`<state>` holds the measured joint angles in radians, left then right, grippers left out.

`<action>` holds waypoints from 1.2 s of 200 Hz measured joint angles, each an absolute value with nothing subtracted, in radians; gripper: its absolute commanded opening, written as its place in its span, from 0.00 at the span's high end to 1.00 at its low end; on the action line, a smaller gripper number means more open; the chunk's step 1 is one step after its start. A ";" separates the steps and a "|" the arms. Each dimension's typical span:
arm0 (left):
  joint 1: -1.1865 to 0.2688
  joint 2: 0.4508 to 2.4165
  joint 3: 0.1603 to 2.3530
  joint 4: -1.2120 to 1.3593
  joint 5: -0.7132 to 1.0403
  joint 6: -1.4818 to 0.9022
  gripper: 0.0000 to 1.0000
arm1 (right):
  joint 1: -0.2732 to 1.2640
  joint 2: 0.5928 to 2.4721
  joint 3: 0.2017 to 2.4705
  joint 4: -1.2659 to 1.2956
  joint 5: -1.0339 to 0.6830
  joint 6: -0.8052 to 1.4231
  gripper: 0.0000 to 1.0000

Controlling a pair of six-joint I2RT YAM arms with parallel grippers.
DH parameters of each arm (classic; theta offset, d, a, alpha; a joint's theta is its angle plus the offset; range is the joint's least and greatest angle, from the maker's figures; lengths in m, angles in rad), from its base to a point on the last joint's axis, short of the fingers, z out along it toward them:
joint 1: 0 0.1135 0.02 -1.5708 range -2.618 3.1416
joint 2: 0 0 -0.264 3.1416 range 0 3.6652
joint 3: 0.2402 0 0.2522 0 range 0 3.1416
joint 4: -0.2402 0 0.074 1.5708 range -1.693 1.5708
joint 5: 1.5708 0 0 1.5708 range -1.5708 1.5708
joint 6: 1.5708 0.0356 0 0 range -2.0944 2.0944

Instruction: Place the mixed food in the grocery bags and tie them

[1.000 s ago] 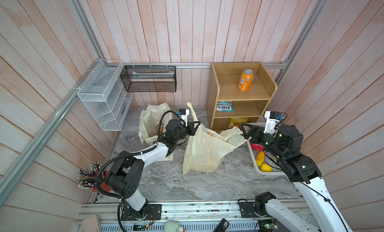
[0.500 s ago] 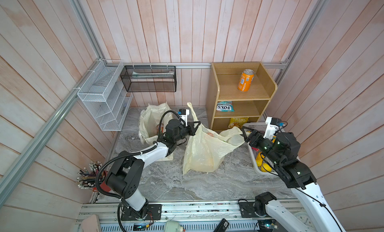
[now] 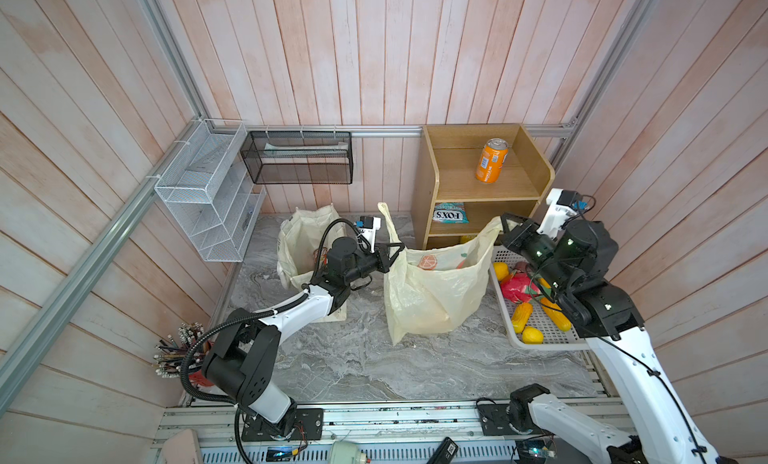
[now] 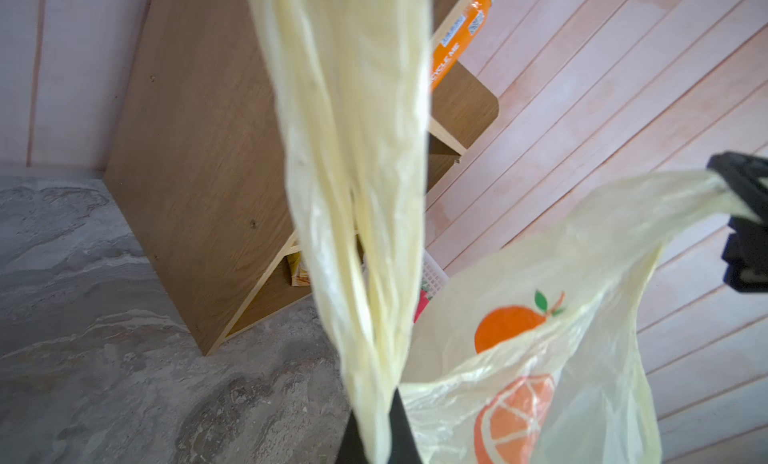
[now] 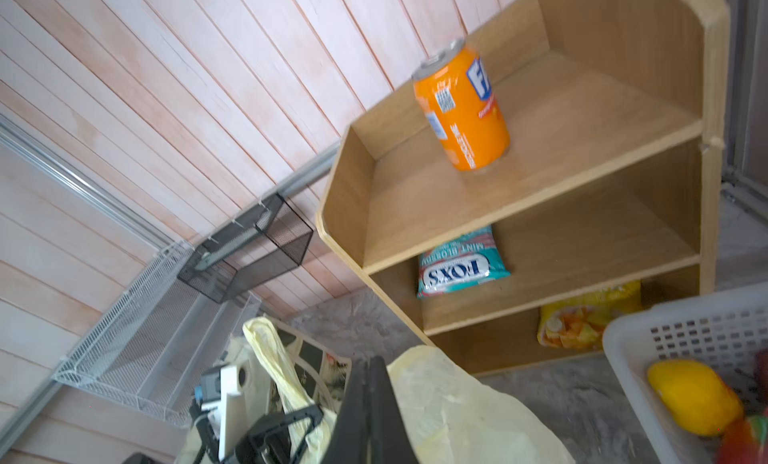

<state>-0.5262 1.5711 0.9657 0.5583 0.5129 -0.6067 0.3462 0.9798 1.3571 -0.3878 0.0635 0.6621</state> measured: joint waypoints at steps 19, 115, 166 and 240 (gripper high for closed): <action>-0.527 1.559 0.978 0.537 0.549 -0.581 1.00 | 0.351 0.965 1.357 -0.406 0.090 0.688 1.00; -0.564 1.536 0.980 0.576 0.484 -0.479 1.00 | 0.493 0.873 1.176 -0.538 0.268 0.788 1.00; -0.596 1.538 0.986 0.547 0.441 -0.451 1.00 | 0.666 0.870 1.179 -0.545 0.393 0.819 1.00; -0.598 1.666 1.161 0.385 0.671 -0.328 1.00 | 0.727 0.986 1.189 -0.398 0.529 0.841 1.00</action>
